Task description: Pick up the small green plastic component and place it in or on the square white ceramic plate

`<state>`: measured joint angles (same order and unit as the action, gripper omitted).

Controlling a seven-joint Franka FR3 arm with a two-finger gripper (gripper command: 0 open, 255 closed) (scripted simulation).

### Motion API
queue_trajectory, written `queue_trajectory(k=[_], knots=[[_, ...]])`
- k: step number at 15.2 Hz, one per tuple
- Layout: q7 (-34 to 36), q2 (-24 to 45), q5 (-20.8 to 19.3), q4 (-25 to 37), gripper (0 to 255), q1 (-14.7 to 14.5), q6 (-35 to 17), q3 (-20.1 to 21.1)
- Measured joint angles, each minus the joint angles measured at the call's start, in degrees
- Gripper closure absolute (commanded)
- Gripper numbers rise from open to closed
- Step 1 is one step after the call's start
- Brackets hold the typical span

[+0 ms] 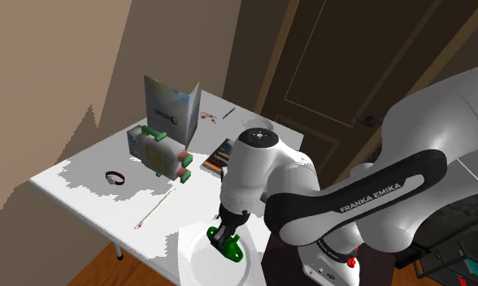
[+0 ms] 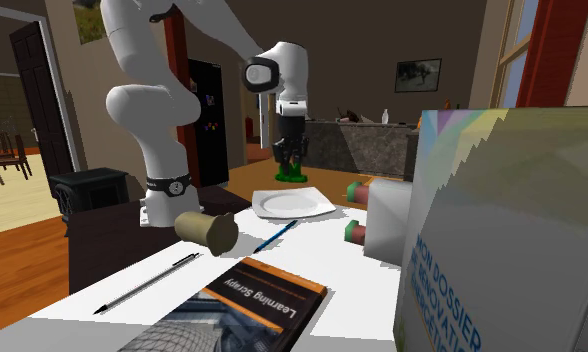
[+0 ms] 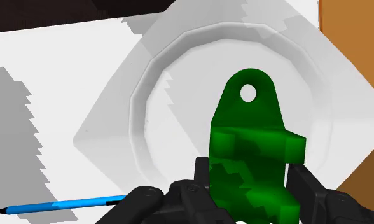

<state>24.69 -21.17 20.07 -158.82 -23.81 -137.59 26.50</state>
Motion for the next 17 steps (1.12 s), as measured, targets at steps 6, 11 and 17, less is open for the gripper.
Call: queue_trajectory(k=[6,11,17], knots=[[0.78,5.19,-0.18,-1.14,255,0.35,-6.31,1.59],[1.18,10.37,-1.29,-1.98,255,1.24,-12.22,2.46],[1.91,13.12,-2.21,-2.20,255,1.65,-15.17,3.01]])
